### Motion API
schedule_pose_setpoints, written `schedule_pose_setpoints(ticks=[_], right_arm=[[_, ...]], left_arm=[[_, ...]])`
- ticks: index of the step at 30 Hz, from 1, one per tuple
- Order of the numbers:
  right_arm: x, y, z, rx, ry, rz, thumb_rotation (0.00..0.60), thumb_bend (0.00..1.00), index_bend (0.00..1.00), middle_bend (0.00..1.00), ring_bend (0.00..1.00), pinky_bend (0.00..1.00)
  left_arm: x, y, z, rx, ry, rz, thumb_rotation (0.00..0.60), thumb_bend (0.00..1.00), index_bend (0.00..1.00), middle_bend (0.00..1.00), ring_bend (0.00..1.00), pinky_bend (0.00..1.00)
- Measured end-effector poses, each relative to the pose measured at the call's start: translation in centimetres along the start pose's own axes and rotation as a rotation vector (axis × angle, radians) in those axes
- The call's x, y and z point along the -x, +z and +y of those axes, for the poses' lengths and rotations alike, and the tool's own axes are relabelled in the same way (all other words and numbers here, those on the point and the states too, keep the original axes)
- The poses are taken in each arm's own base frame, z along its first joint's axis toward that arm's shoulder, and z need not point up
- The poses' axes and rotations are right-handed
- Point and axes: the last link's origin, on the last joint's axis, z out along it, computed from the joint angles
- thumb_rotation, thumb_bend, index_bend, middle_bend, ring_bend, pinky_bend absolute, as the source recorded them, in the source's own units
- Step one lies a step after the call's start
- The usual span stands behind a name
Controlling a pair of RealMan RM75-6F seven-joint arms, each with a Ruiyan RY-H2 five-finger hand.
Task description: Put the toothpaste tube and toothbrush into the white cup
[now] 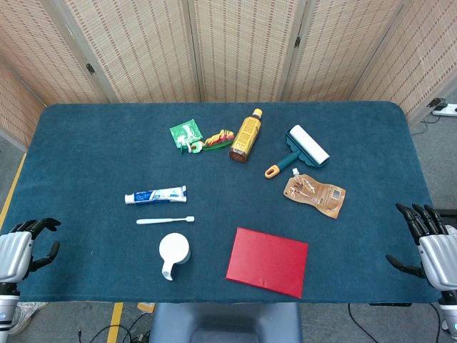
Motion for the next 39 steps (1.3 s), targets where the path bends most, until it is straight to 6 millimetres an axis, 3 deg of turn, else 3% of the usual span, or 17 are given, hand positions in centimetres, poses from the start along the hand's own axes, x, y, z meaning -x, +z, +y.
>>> schedule_pose_setpoints(ticks=[16, 18, 20, 25, 31, 39], right_arm=[[-0.1, 0.3, -0.2, -0.009, -0.011, 0.003, 0.600, 0.05, 0.01, 0.15, 0.09, 0.05], [-0.1, 0.4, -0.4, -0.019, -0.014, 0.005, 0.600, 0.05, 0.01, 0.15, 0.09, 0.05], [-0.2, 0.6, -0.5, -0.024, -0.017, 0.007, 0.600, 0.05, 0.01, 0.16, 0.09, 0.05], [-0.4, 0.9, -0.8, -0.040, -0.024, 0.006, 0.600, 0.05, 0.01, 0.16, 0.09, 0.05], [-0.6, 0.9, -1.0, -0.045, -0.029, 0.006, 0.600, 0.05, 0.01, 0.16, 0.09, 0.06], [-0.8, 0.9, -1.1, -0.045, -0.031, 0.009, 0.600, 0.05, 0.01, 0.16, 0.09, 0.06]], left_arm=[[-0.1, 1.3, 0.8, 0.061, 0.019, 0.002, 0.600, 0.45, 0.38, 0.45, 0.36, 0.36], [-0.3, 2.0, 1.1, 0.083, 0.028, 0.012, 0.600, 0.45, 0.39, 0.49, 0.44, 0.45], [-0.6, 3.0, 1.6, 0.113, 0.041, 0.024, 0.600, 0.45, 0.39, 0.58, 0.57, 0.62], [-0.6, 5.5, 3.0, 0.188, 0.075, -0.002, 0.600, 0.45, 0.40, 0.75, 0.71, 0.84], [-0.6, 9.6, 5.5, 0.273, 0.111, -0.047, 0.600, 0.46, 0.40, 0.92, 0.84, 0.94], [0.3, 13.6, 9.5, 0.348, 0.142, -0.142, 0.600, 0.38, 0.37, 0.99, 0.91, 0.99]])
